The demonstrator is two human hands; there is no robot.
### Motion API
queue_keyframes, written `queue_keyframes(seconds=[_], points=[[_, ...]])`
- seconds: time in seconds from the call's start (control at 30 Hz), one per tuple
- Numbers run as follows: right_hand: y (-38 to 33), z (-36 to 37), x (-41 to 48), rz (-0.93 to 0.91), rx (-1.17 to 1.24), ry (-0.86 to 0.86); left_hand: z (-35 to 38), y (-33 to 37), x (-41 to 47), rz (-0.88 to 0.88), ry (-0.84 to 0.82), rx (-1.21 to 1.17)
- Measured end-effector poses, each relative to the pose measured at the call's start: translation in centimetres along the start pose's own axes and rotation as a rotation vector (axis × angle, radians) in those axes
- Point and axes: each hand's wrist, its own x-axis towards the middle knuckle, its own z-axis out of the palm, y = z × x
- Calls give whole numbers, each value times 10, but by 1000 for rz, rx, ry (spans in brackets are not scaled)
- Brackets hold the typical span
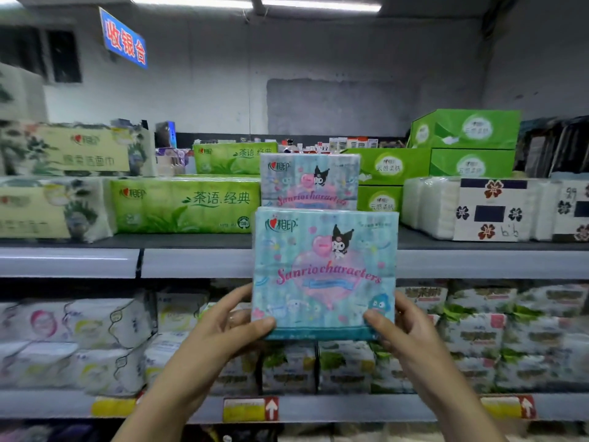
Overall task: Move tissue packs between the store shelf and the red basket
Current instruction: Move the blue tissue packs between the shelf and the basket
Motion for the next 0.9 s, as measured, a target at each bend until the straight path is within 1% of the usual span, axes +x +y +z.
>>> queue_keyframes(seconds=[0.1, 0.27, 0.47, 0.63, 0.77, 0.83, 0.9], points=[[-7, 2, 7, -56, -30, 4, 0, 9, 4, 92, 28, 101], [-31, 5, 22, -177, -208, 4, -4, 31, 20, 222, 63, 282], [-59, 6, 60, -273, -370, 21, -16, 59, 55, 366, 33, 324], [-70, 4, 92, -306, -506, 45, -20, 64, 86, 403, -6, 435], [-73, 1, 115, -290, -664, -2, -26, 68, 108, 392, -10, 507], [-72, -1, 124, -272, -695, -36, -30, 69, 117, 376, -7, 557], [-69, -3, 130, -257, -688, -36, -32, 69, 122, 357, 2, 557]])
